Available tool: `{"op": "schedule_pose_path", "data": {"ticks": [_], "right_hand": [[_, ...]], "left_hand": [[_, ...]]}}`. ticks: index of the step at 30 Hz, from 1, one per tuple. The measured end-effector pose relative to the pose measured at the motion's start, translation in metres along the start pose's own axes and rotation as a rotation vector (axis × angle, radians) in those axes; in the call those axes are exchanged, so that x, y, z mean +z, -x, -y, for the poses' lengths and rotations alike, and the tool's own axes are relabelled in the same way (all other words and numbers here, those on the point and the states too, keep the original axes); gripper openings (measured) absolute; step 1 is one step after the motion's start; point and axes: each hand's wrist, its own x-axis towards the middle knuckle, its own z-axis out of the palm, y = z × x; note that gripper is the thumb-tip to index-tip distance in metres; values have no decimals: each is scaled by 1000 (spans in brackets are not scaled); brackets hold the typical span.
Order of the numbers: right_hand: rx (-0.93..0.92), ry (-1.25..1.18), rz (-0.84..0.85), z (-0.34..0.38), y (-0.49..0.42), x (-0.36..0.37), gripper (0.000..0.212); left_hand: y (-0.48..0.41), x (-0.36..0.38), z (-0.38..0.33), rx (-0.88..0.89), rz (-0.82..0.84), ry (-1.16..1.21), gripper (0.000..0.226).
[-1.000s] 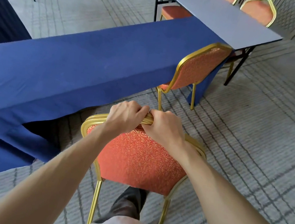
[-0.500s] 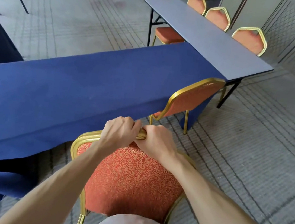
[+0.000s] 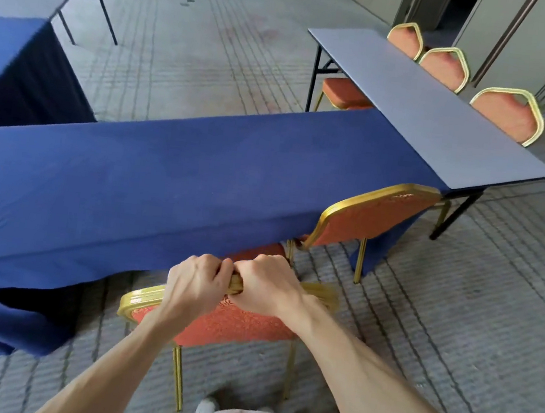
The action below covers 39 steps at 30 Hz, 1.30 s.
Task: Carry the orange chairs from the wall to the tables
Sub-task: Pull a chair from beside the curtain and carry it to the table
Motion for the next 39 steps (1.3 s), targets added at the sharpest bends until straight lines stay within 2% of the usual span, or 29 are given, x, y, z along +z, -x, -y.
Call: {"op": "schedule_pose_path", "data": {"ticks": [3, 11, 16, 25, 34, 39], "right_hand": [[-42, -5, 82, -24, 10, 15, 21], [-133, -51, 215, -82, 6, -3, 26], [-183, -74, 126, -92, 8, 7, 22], [-159, -48, 4, -98, -34, 15, 28], [-82, -4, 23, -91, -59, 6, 31], [-42, -63, 6, -85, -41, 14, 29]], "left_hand": [[5, 31, -8, -58, 79, -15, 52], [-8, 55, -44, -81, -12, 12, 54], [-9, 57, -50, -124, -2, -5, 54], [-39, 48, -28, 71, -64, -55, 45], [-70, 44, -16, 97, -100, -40, 49], [-56, 47, -14, 216, -118, -43, 40]]}}
